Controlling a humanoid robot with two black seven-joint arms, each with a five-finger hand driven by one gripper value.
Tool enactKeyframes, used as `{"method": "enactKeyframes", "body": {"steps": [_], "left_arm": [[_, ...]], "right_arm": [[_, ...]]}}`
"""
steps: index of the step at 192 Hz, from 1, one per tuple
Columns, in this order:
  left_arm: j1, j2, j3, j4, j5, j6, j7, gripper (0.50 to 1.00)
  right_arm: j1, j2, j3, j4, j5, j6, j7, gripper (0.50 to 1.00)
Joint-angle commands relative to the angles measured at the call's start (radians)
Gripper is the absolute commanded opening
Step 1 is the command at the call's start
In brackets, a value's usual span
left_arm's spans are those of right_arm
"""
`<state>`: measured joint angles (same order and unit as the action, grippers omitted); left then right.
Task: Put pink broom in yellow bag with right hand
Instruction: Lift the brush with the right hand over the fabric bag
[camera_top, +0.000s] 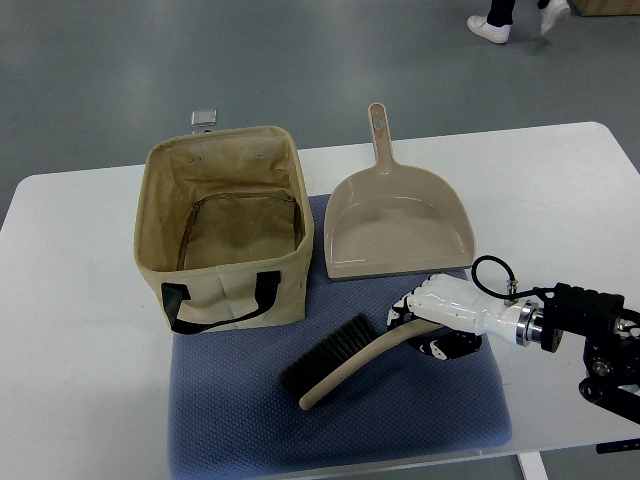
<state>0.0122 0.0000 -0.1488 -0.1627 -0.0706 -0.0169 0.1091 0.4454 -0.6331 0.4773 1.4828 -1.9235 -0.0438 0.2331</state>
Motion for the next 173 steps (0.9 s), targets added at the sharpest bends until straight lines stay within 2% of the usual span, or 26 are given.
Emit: {"method": "enactKeyframes", "body": {"steps": [1, 47, 72, 117, 173], "left_arm": [[0.000, 0.000, 0.000, 0.000, 0.000, 0.000, 0.000, 1.000], [-0.001, 0.000, 0.000, 0.000, 0.000, 0.000, 0.000, 1.000], [0.000, 0.000, 0.000, 0.000, 0.000, 0.000, 0.000, 1.000], [0.000, 0.000, -0.002, 0.000, 0.000, 0.000, 0.000, 1.000], [0.000, 0.000, 0.000, 0.000, 0.000, 0.000, 0.000, 1.000]], "right_arm": [[0.002, -0.007, 0.009, -0.004, 0.003, -0.027, 0.000, 0.500], [0.022, -0.056, 0.049, -0.007, 0.017, -0.120, 0.008, 0.500], [0.050, -0.092, 0.087, -0.009, 0.034, -0.143, 0.014, 0.500], [0.171, -0.174, 0.130, -0.015, 0.175, -0.137, 0.012, 0.500], [0.443, -0.194, 0.121, -0.124, 0.290, -0.097, 0.008, 0.500]]}}
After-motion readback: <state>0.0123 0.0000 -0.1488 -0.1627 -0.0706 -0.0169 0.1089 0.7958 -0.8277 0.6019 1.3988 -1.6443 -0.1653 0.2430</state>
